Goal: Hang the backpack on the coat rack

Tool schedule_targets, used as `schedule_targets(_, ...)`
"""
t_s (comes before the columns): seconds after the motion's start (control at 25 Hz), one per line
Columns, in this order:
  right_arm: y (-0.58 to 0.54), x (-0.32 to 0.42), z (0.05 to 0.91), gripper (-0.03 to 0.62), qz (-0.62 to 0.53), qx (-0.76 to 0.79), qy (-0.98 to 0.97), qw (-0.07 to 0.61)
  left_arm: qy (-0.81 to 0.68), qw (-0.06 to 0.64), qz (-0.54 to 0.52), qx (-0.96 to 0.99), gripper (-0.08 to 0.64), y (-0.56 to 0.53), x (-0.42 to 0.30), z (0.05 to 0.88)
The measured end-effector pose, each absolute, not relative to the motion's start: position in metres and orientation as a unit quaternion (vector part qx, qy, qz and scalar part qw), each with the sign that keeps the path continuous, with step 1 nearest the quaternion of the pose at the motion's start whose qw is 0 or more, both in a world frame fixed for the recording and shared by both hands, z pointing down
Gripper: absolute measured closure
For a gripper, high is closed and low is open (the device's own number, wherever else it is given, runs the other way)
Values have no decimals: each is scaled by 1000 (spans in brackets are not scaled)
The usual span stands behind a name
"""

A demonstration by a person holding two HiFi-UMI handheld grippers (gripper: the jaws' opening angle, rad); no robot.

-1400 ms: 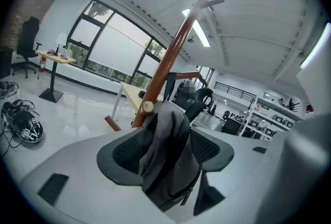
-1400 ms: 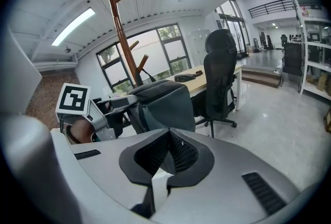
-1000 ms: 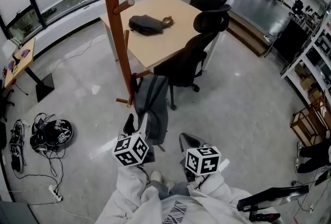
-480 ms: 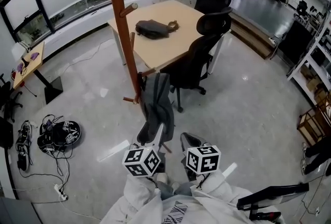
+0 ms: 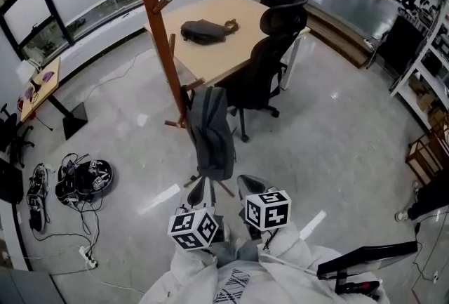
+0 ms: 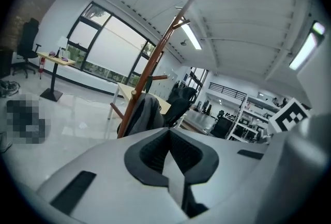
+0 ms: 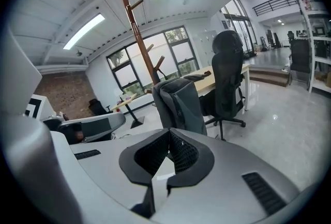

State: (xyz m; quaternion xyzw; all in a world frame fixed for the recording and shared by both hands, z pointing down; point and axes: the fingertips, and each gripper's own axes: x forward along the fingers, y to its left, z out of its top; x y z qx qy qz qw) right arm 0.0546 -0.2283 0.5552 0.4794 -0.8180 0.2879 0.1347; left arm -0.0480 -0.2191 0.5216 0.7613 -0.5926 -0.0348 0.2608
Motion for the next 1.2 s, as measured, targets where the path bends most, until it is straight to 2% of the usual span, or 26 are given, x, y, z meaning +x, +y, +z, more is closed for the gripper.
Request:
schedule_targets(0.36, -224, 37, 540, 580, 270, 490, -819, 128, -558, 251, -30, 790, 558, -220, -41, 500)
schedule_targets(0.68, -218, 5, 532, 580, 269, 513, -807, 113, -546, 247, 16, 800, 558, -219, -64, 491)
schedule_targets(0.92, -204, -10, 538, 580, 275, 529, -795, 111, -527, 218, 32, 821, 558, -213, -73, 485)
schedule_targets(1.2, -190, -4, 537, 580, 268, 527, -798, 113, -523, 237, 33, 818, 558, -197, -62, 496)
